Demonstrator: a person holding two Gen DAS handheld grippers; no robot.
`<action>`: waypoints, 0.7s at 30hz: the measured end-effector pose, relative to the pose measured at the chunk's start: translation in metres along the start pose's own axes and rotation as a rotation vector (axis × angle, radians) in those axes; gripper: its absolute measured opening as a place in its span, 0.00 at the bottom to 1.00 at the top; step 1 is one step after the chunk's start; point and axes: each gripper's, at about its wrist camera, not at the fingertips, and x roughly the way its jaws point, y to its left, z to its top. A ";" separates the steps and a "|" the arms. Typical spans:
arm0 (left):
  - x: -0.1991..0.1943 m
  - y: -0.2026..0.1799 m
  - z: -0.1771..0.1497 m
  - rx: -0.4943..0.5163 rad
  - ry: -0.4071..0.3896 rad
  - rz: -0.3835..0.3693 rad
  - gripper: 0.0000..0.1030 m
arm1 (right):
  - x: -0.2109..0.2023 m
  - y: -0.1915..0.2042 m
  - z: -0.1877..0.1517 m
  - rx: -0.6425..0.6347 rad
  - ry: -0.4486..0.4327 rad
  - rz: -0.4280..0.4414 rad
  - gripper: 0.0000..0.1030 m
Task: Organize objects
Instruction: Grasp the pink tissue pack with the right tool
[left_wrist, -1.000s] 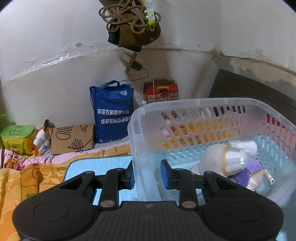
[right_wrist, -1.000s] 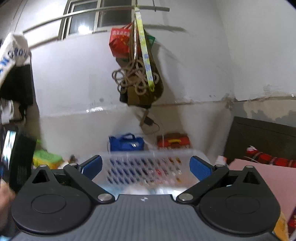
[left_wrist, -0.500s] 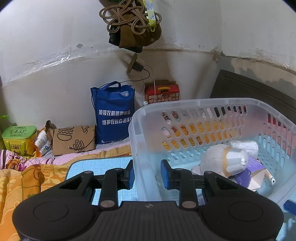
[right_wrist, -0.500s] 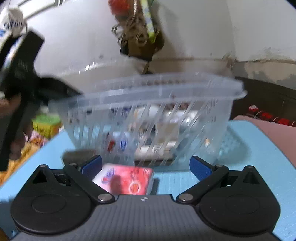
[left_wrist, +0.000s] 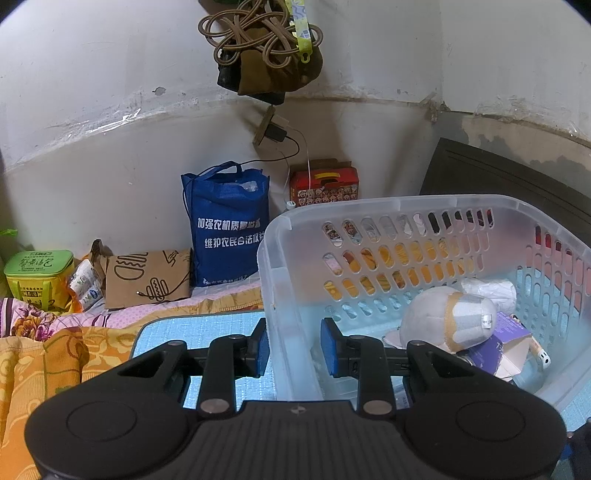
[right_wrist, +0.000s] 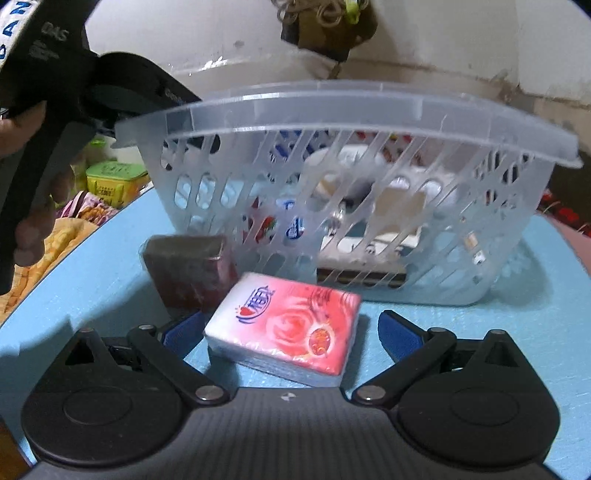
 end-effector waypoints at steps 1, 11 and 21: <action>0.000 0.000 0.000 0.000 0.000 -0.001 0.32 | 0.002 -0.001 0.000 0.008 0.014 0.001 0.98; 0.001 0.001 0.000 -0.004 0.002 0.001 0.32 | -0.007 0.001 -0.009 0.018 -0.032 -0.001 0.82; 0.002 0.003 0.000 -0.006 -0.001 -0.002 0.33 | -0.036 -0.004 -0.017 0.033 -0.226 -0.031 0.82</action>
